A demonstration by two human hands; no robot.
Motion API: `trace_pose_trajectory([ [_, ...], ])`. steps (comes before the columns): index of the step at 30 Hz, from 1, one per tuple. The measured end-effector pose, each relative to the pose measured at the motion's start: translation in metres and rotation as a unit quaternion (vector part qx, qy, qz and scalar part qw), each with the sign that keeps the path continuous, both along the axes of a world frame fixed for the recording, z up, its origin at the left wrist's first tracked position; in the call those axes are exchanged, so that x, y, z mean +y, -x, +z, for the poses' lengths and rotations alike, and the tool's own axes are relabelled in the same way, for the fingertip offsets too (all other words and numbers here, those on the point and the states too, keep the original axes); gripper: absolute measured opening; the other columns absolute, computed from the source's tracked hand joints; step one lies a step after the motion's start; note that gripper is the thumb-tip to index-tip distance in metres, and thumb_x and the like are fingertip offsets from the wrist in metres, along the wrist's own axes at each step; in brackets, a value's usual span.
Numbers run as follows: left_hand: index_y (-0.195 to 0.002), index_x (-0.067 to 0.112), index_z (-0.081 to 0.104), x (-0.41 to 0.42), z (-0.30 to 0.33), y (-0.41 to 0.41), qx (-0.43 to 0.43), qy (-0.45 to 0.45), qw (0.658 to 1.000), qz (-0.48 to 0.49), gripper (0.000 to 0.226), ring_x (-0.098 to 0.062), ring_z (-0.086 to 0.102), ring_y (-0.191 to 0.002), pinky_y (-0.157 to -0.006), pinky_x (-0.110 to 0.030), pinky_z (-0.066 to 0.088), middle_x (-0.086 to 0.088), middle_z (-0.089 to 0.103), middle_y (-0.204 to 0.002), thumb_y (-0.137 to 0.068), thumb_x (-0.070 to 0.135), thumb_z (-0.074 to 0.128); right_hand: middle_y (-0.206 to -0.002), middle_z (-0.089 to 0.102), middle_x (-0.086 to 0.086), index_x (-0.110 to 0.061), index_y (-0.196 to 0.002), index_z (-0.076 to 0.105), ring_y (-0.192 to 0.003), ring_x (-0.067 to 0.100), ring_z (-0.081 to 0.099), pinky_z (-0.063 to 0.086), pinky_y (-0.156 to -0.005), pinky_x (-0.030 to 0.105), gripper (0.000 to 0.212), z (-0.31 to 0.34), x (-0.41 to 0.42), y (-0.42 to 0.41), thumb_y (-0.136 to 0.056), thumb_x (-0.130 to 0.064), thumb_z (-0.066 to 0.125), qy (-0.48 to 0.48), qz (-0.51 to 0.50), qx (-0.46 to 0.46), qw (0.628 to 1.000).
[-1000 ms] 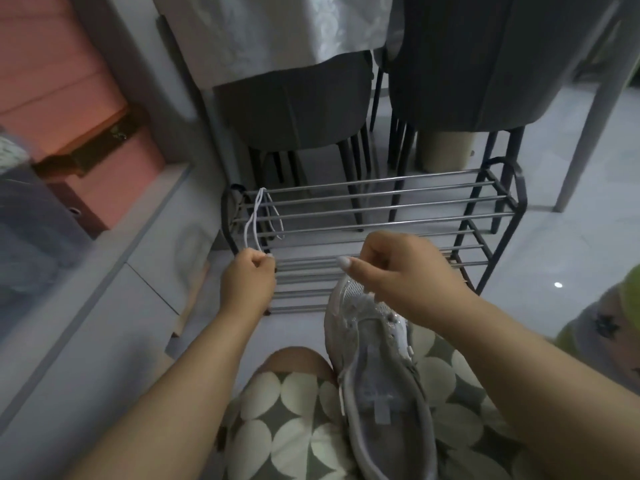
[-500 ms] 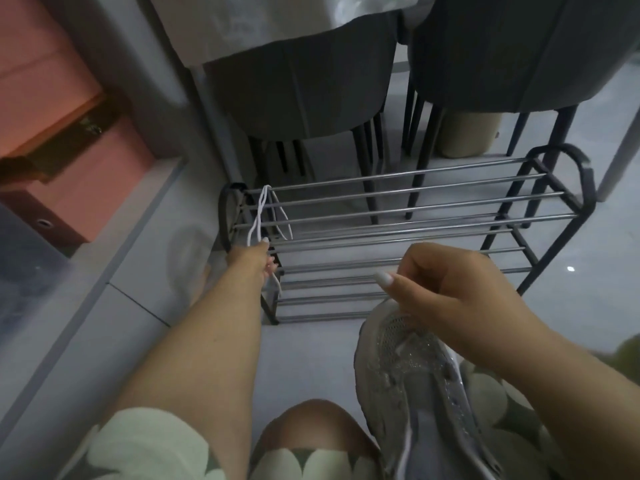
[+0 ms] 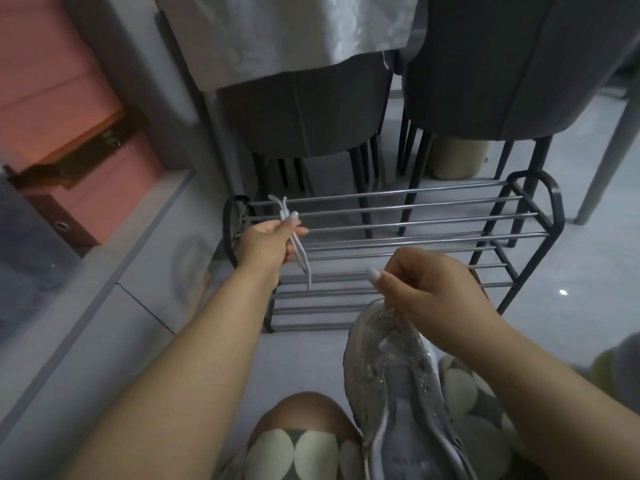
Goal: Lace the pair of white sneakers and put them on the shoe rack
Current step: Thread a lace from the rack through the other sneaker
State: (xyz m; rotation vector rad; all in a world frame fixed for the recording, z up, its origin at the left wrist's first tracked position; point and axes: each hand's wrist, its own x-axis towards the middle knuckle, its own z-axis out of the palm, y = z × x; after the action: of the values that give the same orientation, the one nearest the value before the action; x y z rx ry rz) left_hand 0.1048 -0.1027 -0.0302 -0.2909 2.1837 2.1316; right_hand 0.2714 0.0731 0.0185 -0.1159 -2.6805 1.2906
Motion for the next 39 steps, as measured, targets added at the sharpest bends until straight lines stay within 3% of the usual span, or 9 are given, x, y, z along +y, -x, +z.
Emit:
trace_pose_trajectory([
  [8, -0.092, 0.01, 0.069, 0.041, 0.088, -0.102, 0.093, -0.072, 0.988, -0.101, 0.027, -0.005, 0.037, -0.041, -0.043, -0.016, 0.037, -0.003, 0.076, -0.088, -0.092, 0.034, 0.058, -0.071, 0.06, -0.003, -0.03, -0.11, 0.05, -0.06, 0.008, 0.055, 0.052, -0.061, 0.033, 0.03, 0.011, -0.005, -0.015, -0.087, -0.048, 0.057, -0.047, 0.042, -0.002, 0.998],
  [14, -0.09, 0.009, 0.067, 0.047, 0.12, -0.139, 0.114, -0.106, 0.979, -0.129, 0.03, -0.003, 0.038, -0.037, -0.041, -0.014, 0.037, -0.006, 0.076, -0.088, -0.09, 0.038, 0.058, -0.068, 0.054, -0.009, -0.03, -0.082, 0.058, -0.057, 0.003, 0.046, 0.034, -0.051, 0.014, 0.009, 0.014, 0.006, -0.04, -0.091, -0.032, 0.058, -0.09, 0.049, 0.042, 0.994],
  [16, -0.089, 0.009, 0.067, 0.046, 0.127, -0.147, 0.121, -0.112, 0.978, -0.131, 0.03, -0.003, 0.038, -0.036, -0.041, -0.013, 0.037, -0.006, 0.076, -0.088, -0.09, 0.037, 0.057, -0.069, 0.054, -0.008, -0.032, -0.091, 0.057, -0.057, 0.003, 0.045, 0.037, -0.053, 0.014, 0.002, 0.016, 0.008, -0.048, -0.09, -0.033, 0.059, -0.059, 0.052, 0.052, 0.996],
  [19, -0.09, 0.009, 0.066, 0.047, 0.136, -0.157, 0.129, -0.118, 0.974, -0.144, 0.03, -0.002, 0.038, -0.037, -0.042, -0.014, 0.038, -0.007, 0.076, -0.089, -0.091, 0.037, 0.056, -0.071, 0.053, -0.006, -0.035, -0.107, 0.048, -0.06, 0.003, 0.047, 0.045, -0.059, 0.023, 0.026, 0.019, 0.006, -0.055, -0.086, -0.038, 0.064, -0.015, 0.075, 0.044, 0.996],
  [23, -0.089, 0.009, 0.066, 0.048, 0.146, -0.164, 0.15, -0.129, 0.969, -0.148, 0.03, -0.003, 0.038, -0.036, -0.044, -0.014, 0.038, -0.007, 0.076, -0.088, -0.092, 0.037, 0.055, -0.062, 0.049, -0.006, -0.022, -0.086, 0.06, -0.05, 0.006, 0.04, 0.04, -0.05, 0.025, 0.012, 0.024, 0.001, -0.059, -0.088, -0.033, 0.063, 0.02, 0.103, 0.044, 0.994],
  [25, -0.088, 0.009, 0.066, 0.045, 0.152, -0.165, 0.165, -0.138, 0.967, -0.137, 0.029, -0.003, 0.038, -0.035, -0.043, -0.013, 0.037, -0.007, 0.076, -0.086, -0.093, 0.035, 0.054, -0.062, 0.05, 0.0, -0.016, -0.076, 0.059, -0.05, 0.01, 0.039, 0.038, -0.047, 0.027, 0.022, 0.024, 0.003, -0.061, -0.09, -0.033, 0.061, 0.027, 0.106, 0.034, 0.993],
  [30, -0.083, 0.01, 0.066, 0.031, 0.162, -0.159, 0.194, -0.127, 0.969, -0.088, 0.03, -0.002, 0.038, -0.034, -0.04, -0.011, 0.035, -0.007, 0.076, -0.082, -0.095, 0.034, 0.053, -0.073, 0.057, 0.002, -0.016, -0.075, 0.065, -0.057, 0.01, 0.046, 0.043, -0.056, 0.027, 0.024, 0.031, 0.012, -0.066, -0.088, -0.036, 0.06, 0.016, 0.088, 0.04, 0.995],
  [35, -0.081, 0.014, 0.07, 0.025, 0.142, -0.159, 0.198, 0.01, 0.98, -0.017, 0.034, -0.005, 0.06, -0.061, -0.054, -0.016, 0.046, 0.001, 0.072, -0.079, -0.098, 0.035, 0.049, -0.063, 0.064, 0.004, -0.002, -0.084, 0.068, -0.054, 0.015, 0.056, 0.05, -0.052, 0.024, 0.017, 0.031, 0.019, -0.07, -0.091, -0.013, 0.057, 0.304, 0.057, 0.036, 0.95],
  [39, -0.079, 0.011, 0.066, 0.017, 0.121, -0.158, 0.133, -0.034, 0.99, 0.041, 0.033, -0.015, 0.065, -0.075, -0.076, -0.03, 0.056, -0.004, 0.069, -0.079, -0.099, 0.031, 0.05, -0.069, 0.064, 0.013, 0.0, -0.086, 0.069, -0.06, 0.021, 0.058, 0.052, -0.054, 0.024, 0.013, 0.02, 0.027, -0.069, -0.09, -0.006, 0.058, 0.39, 0.024, 0.045, 0.919],
])
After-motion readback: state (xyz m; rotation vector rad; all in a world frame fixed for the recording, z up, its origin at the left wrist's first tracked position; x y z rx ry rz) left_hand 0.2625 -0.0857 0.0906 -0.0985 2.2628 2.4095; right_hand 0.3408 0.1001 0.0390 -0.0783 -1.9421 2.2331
